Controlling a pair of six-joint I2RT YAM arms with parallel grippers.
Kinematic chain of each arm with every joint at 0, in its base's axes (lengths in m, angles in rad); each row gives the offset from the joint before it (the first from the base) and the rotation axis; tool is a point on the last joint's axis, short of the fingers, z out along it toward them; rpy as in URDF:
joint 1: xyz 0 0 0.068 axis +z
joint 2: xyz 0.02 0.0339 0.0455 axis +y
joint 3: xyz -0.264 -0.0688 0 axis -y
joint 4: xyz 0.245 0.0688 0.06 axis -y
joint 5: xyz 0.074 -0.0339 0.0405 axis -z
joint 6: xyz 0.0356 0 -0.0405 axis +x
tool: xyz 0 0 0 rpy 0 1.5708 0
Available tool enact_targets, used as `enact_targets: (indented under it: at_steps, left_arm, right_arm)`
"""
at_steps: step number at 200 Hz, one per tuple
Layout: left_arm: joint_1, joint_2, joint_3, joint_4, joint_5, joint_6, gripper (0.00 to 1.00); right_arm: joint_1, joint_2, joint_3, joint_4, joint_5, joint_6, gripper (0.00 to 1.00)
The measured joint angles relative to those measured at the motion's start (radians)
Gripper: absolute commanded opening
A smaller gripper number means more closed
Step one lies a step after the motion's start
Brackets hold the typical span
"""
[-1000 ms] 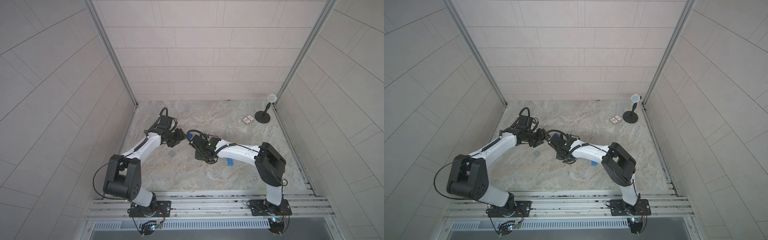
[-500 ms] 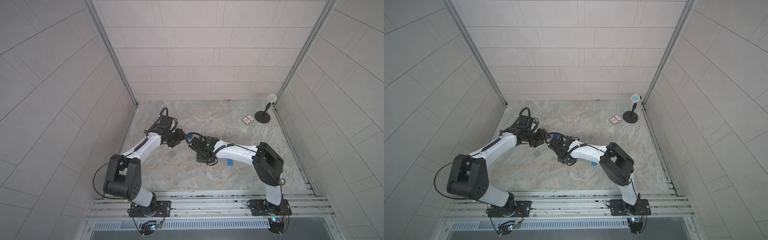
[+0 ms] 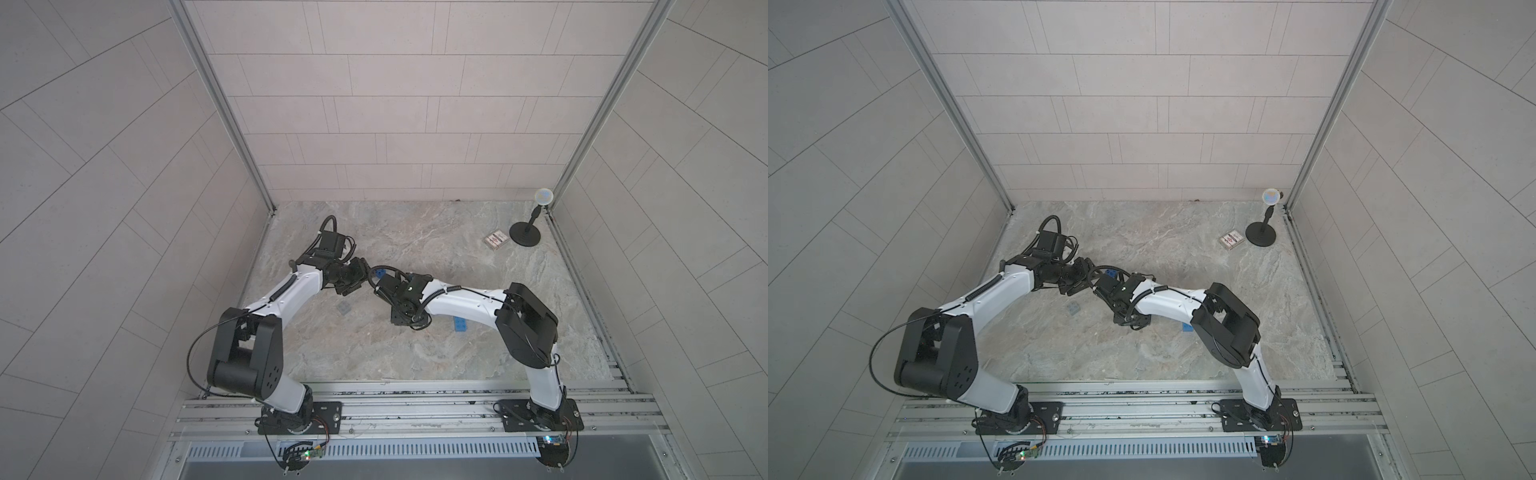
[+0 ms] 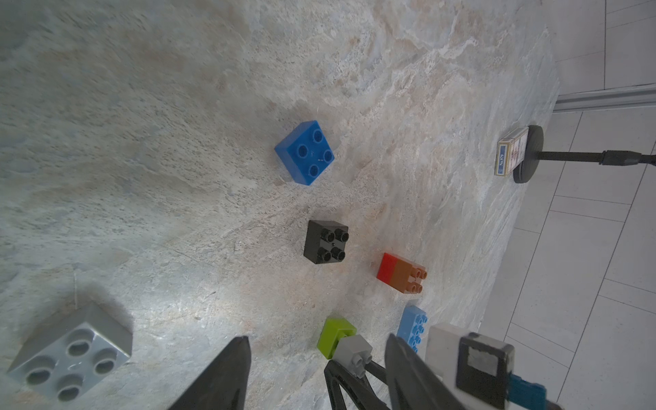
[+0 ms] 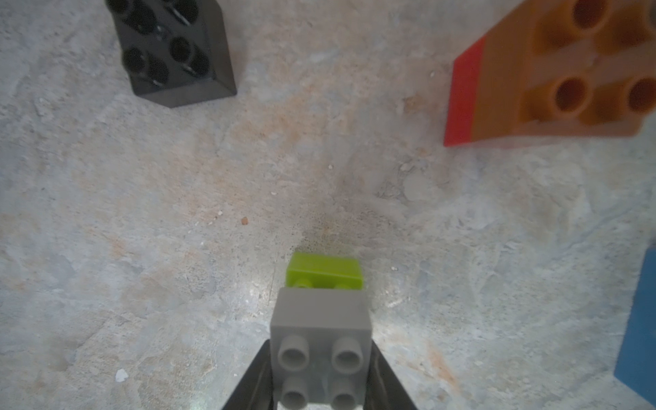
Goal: Assemble the letter h with lego
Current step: Assemble the lego brick with the lego brick, then adjust the lego brick at the center of the board.
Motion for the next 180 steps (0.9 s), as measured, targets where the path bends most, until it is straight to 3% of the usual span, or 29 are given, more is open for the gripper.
enact_targets:
  at_steps: [37,53,69,98,113,148,180]
  left_arm:
    - [0.0,0.0,0.0,0.0,0.004,0.0,0.68]
    - [0.0,0.001,0.0,0.0,0.008,0.0,0.68]
    - [0.0,0.001,0.0,0.0,0.01,0.0,0.68]
    - [0.0,0.001,0.0,0.0,0.011,0.0,0.67]
    - [-0.001,0.001,0.0,0.0,0.01,0.001,0.62]
    - [-0.046,-0.02,0.005,-0.031,-0.041,0.044,0.54]
    - [-0.199,-0.026,0.049,-0.079,-0.073,0.105,0.49]
  right_arm:
    - [-0.002,0.006,0.005,-0.005,-0.007,-0.005,0.53]
    - [-0.006,0.014,0.011,-0.004,-0.01,-0.007,0.69]
    - [-0.006,0.014,0.017,-0.008,-0.011,-0.023,0.78]
    - [-0.008,-0.002,0.02,0.004,-0.014,-0.042,0.8]
    - [-0.008,-0.043,0.0,0.028,-0.016,-0.058,0.8]
    - [-0.015,-0.334,-0.178,0.103,0.018,-0.126,0.75]
    - [-0.122,-0.676,-0.438,0.207,0.048,-0.238,0.68]
